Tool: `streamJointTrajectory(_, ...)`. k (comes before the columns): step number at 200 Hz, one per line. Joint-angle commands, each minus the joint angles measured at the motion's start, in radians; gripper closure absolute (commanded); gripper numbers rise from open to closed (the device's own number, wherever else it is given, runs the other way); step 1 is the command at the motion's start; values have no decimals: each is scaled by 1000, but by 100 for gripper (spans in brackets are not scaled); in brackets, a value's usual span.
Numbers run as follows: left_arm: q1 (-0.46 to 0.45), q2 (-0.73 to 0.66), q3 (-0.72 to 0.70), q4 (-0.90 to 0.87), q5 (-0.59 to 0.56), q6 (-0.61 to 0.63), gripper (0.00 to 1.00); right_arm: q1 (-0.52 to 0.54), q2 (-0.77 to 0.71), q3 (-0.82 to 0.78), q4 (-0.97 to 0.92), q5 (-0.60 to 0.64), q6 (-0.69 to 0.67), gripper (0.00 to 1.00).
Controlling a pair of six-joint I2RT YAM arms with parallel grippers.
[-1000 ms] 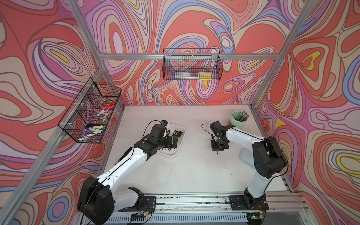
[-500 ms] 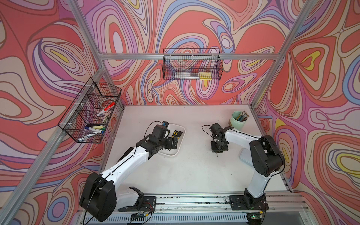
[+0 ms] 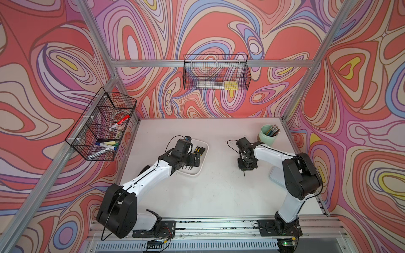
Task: Take the file tool out of the storage box
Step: Place the file tool at the center of the board, then pick up the file tool from the storage box.
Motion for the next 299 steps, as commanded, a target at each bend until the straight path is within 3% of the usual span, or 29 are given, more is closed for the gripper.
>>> streamJointTrajectory(1, -4, 56, 67, -12, -39, 30, 3, -5, -93, 51, -7, 14, -26, 73)
streamJointTrajectory(17, -4, 107, 113, -24, -49, 42, 8, -5, -147, 57, 9, -13, -40, 68)
streamJointTrajectory(63, -2, 291, 290, -79, -101, 94, 23, -3, -297, 20, 116, -149, -76, 43)
streamJointTrajectory(108, 2, 449, 441, -141, -152, 97, 35, -3, -392, -49, 226, -284, -91, 2)
streamJointTrajectory(148, 19, 548, 531, -224, -222, 67, 47, -3, -417, -89, 263, -319, -87, 2)
streamJointTrajectory(299, 90, 694, 598, -226, -206, 70, 59, -4, -405, -114, 277, -302, -77, 2)
